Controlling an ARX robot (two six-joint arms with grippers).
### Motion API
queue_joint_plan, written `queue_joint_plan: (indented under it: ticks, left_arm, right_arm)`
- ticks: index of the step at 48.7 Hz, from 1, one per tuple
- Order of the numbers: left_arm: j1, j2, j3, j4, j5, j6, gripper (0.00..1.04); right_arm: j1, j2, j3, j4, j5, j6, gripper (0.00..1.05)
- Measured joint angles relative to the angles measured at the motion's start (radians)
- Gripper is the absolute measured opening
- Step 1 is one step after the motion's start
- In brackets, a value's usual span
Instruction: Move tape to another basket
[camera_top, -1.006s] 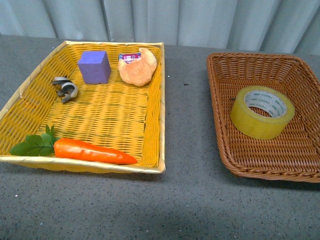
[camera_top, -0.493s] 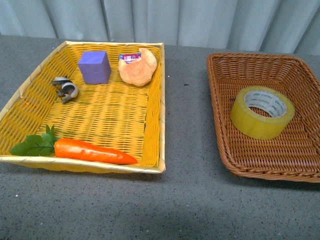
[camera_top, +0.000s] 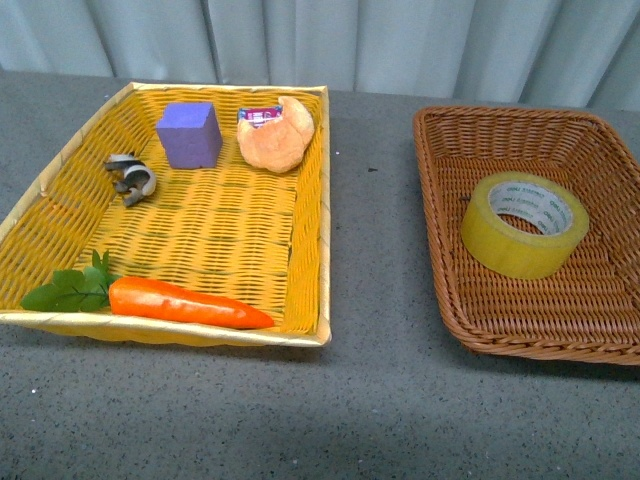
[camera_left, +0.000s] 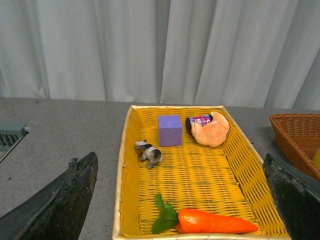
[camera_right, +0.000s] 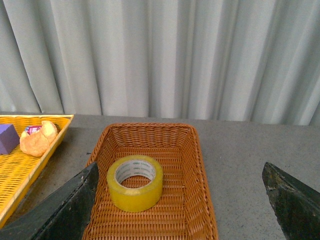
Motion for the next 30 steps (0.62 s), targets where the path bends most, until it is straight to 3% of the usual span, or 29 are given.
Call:
queue_joint_plan:
  ticks: [30]
  left_arm:
    - [0.0, 0.0, 0.0, 0.0, 0.0, 0.0, 0.98]
  right_arm:
    - [0.0, 0.0, 0.0, 0.0, 0.0, 0.0, 0.96]
